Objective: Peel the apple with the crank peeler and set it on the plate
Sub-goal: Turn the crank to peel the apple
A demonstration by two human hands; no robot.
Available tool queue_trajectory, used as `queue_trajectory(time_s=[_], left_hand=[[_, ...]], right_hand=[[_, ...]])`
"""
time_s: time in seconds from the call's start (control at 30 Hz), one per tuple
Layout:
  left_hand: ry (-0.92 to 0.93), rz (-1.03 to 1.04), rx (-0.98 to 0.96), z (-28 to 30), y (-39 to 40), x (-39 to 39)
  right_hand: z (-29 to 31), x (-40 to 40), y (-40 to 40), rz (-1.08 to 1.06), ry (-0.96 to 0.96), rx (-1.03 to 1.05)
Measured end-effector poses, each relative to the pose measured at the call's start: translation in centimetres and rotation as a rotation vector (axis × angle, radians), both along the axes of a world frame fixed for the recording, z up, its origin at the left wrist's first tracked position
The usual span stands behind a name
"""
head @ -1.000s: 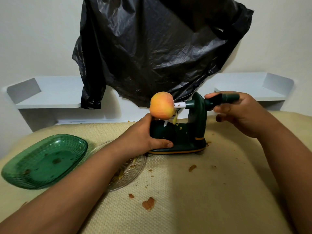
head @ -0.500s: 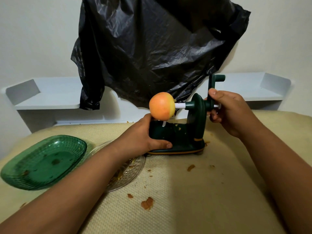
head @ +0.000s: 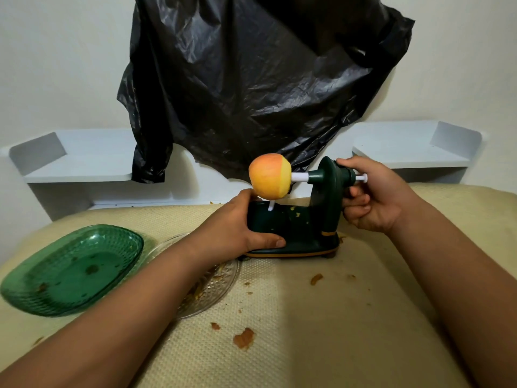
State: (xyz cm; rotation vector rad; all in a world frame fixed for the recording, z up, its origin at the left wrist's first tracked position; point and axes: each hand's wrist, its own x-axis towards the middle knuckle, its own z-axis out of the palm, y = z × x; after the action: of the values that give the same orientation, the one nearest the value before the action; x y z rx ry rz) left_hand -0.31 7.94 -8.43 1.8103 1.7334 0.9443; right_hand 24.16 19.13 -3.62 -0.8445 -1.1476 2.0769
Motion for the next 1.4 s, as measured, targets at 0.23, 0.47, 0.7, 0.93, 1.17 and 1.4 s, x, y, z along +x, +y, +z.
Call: queue_trajectory(time_s=[0.23,0.47,0.7,0.93,1.17,1.4], left_hand=[[0.003,-0.009,0.01,0.0,0.0,0.0],[-0.008,-0.015,0.018,0.1,0.0,0.0],[-0.011,-0.021,0.014,0.1,0.0,-0.1],[-0.001,-0.019,0.018,0.0,0.0,-0.1],[0.014,-0.007,0.023,-0.1,0.1,-0.2],[0.007,-0.015,0.014,-0.1,0.1,-0.2]], right_hand=[[-0.1,-0.4,-0.4,-0.277,-0.162,0.314],[-1.7,-0.8,-1.1,-0.723,-0.374,1.02],[-2.5,-1.0,-0.6,-0.713,-0.566,1.573],[-2.6,-1.3,0.0,-0.722,-0.473,1.502],[-2.5,-1.6,0.0,-0.746,-0.479,1.44],[-2.4,-1.6,0.1,-0.745,-0.488,1.361]])
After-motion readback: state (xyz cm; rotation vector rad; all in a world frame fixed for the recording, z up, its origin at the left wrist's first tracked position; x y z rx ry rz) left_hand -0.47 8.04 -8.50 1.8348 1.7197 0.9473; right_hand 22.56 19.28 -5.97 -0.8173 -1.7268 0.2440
